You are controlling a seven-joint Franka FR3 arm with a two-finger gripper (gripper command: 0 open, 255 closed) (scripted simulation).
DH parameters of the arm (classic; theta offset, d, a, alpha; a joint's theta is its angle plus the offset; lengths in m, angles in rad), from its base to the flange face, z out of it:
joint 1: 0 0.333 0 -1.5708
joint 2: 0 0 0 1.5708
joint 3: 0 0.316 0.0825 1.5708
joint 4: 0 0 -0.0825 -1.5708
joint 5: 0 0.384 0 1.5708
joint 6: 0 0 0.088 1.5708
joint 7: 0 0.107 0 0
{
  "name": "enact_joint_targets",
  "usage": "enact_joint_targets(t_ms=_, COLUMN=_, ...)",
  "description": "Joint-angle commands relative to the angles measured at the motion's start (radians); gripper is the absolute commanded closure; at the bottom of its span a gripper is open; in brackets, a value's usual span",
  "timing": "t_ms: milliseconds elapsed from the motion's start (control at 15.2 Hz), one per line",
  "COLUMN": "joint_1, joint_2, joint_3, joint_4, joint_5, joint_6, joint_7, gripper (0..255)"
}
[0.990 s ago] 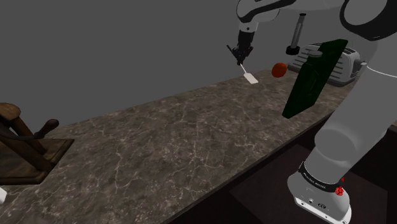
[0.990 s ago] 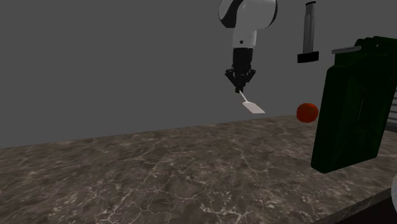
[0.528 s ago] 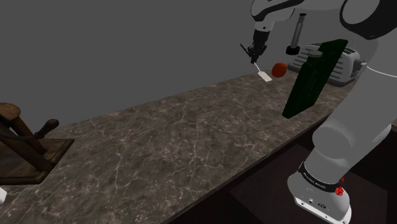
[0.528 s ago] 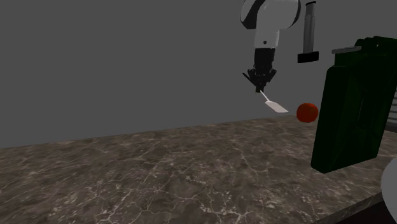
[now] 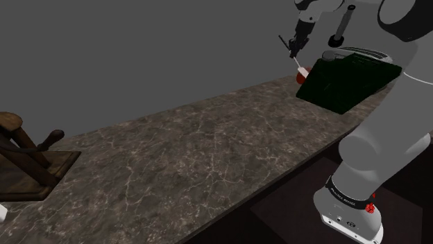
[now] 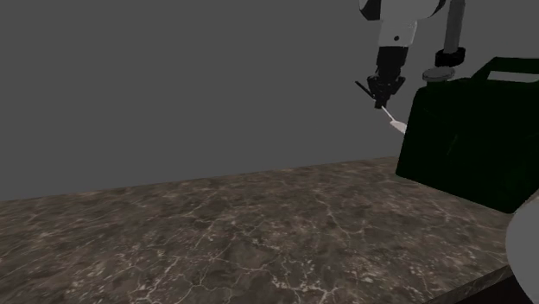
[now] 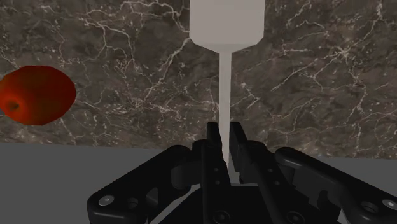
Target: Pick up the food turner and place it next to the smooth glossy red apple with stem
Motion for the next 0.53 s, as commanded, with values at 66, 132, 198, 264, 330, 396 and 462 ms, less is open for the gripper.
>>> enact_joint_targets(t_ms=66, joint_1=-0.053, joint_2=0.112, joint_3=-0.053, joint_4=0.027, joint_5=0.018, joint_6=-0.019, joint_7=-0.085, gripper=255)
enact_joint_targets(t_ms=132, joint_1=-0.065, joint_2=0.127, joint_3=-0.065, joint_4=0.045, joint_5=0.025, joint_6=-0.024, joint_7=-0.110, gripper=255)
enact_joint_targets(t_ms=198, joint_1=-0.078, joint_2=0.142, joint_3=-0.076, joint_4=0.064, joint_5=0.033, joint_6=-0.030, joint_7=-0.135, gripper=255)
enact_joint_targets(t_ms=264, joint_1=-0.091, joint_2=0.159, joint_3=-0.087, joint_4=0.085, joint_5=0.042, joint_6=-0.036, joint_7=-0.160, gripper=255)
enact_joint_targets(t_ms=330, joint_1=-0.104, joint_2=0.177, joint_3=-0.099, joint_4=0.107, joint_5=0.051, joint_6=-0.043, joint_7=-0.185, gripper=255)
enact_joint_targets(t_ms=396, joint_1=-0.118, joint_2=0.196, joint_3=-0.109, joint_4=0.131, joint_5=0.061, joint_6=-0.051, joint_7=-0.210, gripper=255)
enact_joint_targets(t_ms=462, joint_1=-0.092, joint_2=0.079, joint_3=-0.085, joint_4=0.181, joint_5=0.056, joint_6=-0.065, joint_7=-0.170, gripper=255)
